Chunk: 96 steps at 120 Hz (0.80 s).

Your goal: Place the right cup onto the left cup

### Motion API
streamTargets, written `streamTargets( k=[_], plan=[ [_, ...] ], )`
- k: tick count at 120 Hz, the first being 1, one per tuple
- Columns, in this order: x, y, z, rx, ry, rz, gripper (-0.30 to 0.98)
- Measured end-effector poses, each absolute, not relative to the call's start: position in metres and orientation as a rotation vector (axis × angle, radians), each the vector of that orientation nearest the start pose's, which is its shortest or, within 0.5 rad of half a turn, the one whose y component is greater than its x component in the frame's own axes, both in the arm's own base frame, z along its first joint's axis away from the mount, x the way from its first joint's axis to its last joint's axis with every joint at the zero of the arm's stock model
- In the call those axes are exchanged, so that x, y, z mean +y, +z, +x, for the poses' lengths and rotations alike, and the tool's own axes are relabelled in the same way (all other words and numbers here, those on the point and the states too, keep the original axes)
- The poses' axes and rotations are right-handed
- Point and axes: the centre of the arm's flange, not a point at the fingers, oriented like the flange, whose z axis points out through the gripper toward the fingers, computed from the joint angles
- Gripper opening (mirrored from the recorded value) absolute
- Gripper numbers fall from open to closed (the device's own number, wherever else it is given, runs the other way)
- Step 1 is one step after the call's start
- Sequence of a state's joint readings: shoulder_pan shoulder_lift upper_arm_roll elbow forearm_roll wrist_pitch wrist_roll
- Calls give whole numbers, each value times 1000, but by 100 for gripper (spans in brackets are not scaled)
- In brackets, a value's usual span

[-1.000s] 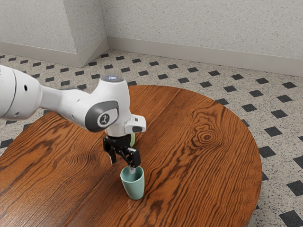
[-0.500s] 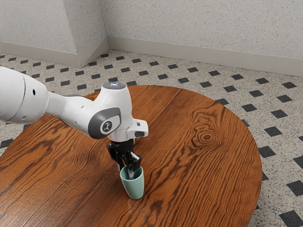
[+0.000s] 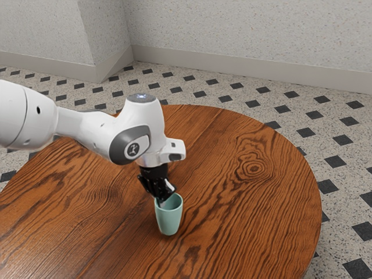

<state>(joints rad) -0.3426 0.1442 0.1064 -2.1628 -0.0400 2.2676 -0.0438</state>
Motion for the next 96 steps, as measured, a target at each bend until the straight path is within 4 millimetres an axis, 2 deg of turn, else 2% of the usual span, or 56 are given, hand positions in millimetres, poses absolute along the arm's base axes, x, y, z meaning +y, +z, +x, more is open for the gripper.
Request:
streamTargets(
  k=[13, 44, 78, 96],
  plan=[
    [-130, 355, 552, 249, 13, -3141, -9],
    [-108, 429, 588, 177, -53, -3130, -10],
    [-62, 493, 609, 67, -67, -3101, -10],
    [-24, 505, 625, -18, -63, -3088, -10]
  ],
)
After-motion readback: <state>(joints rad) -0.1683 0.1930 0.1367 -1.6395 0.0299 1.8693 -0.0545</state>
